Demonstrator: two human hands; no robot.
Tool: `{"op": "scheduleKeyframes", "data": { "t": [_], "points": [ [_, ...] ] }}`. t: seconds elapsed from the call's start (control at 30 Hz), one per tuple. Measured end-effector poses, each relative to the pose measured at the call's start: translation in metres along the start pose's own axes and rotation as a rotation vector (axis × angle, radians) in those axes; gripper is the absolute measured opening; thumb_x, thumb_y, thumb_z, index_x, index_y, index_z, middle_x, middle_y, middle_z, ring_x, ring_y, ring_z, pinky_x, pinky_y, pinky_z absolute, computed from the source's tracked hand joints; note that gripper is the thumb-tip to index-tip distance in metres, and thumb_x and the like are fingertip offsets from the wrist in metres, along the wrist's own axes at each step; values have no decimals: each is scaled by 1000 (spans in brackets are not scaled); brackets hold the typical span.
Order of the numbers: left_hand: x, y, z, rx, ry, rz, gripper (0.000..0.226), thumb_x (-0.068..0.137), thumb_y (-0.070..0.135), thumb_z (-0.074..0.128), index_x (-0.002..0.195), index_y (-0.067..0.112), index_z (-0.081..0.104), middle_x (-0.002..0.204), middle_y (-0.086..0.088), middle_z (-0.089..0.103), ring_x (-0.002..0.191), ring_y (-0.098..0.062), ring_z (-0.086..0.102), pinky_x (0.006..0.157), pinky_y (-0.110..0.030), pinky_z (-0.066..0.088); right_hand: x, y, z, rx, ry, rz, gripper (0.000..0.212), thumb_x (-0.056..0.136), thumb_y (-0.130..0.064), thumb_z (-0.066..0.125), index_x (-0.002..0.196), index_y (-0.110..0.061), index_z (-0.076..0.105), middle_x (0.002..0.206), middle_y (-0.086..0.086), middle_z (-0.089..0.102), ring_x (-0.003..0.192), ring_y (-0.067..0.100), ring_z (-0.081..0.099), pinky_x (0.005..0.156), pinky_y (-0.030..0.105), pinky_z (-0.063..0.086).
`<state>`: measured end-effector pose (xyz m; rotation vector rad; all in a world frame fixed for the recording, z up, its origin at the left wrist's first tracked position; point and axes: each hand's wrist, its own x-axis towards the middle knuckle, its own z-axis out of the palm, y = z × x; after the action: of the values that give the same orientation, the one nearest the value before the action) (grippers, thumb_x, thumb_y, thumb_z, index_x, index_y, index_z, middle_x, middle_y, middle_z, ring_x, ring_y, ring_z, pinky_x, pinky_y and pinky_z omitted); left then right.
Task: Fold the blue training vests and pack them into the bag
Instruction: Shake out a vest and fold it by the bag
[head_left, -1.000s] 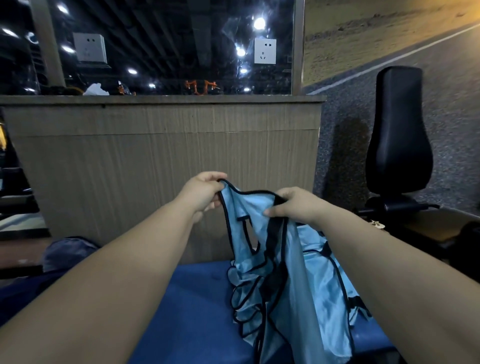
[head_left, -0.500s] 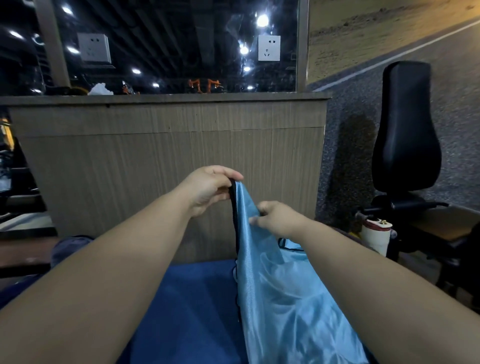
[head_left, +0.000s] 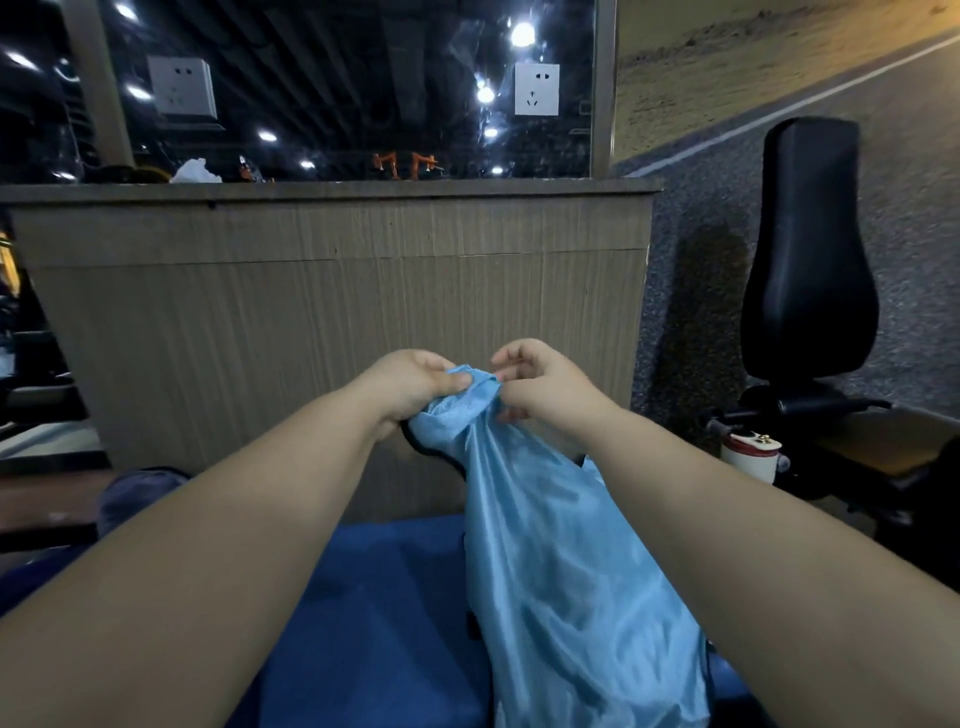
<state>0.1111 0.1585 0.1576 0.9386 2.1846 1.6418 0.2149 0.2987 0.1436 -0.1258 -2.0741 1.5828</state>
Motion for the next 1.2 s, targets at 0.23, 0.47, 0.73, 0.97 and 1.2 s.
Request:
{"op": "scheduleKeyframes", "data": {
  "t": [0.23,0.47,0.73,0.97,1.2],
  "points": [
    [-6,13,1,-67,-9,40,3,88,13,70,86,11,69,78,-7,72,65,-16,68,62,-28,55,1,24,-9,-58,-200,75,39,77,-31,80,112,-24,64,86,-17,69,67,-4,62,61,14,43],
    [-6,12,21,-132,29,12,34,99,45,47,85,18,63,54,14,61,50,0,54,58,-21,41,4,11,-8,34,-86,63,21,67,-9,52,83,-2,64,77,9,63,77,24,59,78,43,50],
    [1,-26,52,-74,-252,-44,28,94,12,51,116,23,66,110,4,72,110,-18,62,95,-36,45,-2,-13,-26,615,16,131,26,83,-17,56,58,-11,59,64,3,52,58,17,52,64,29,44],
    [-3,-34,61,72,-392,-7,22,94,4,55,106,19,64,104,8,69,107,-9,60,100,-24,42,-2,-29,-60,804,-7,-47,35,86,-19,33,79,-1,62,76,7,60,67,15,49,70,29,43],
    [8,-23,21,117,-36,122,19,102,24,50,91,13,61,82,-6,62,73,-17,54,63,-23,42,-10,-23,-85,467,39,59,77,87,-75,36,78,-3,60,61,6,56,55,19,54,58,28,47]
  ]
}}
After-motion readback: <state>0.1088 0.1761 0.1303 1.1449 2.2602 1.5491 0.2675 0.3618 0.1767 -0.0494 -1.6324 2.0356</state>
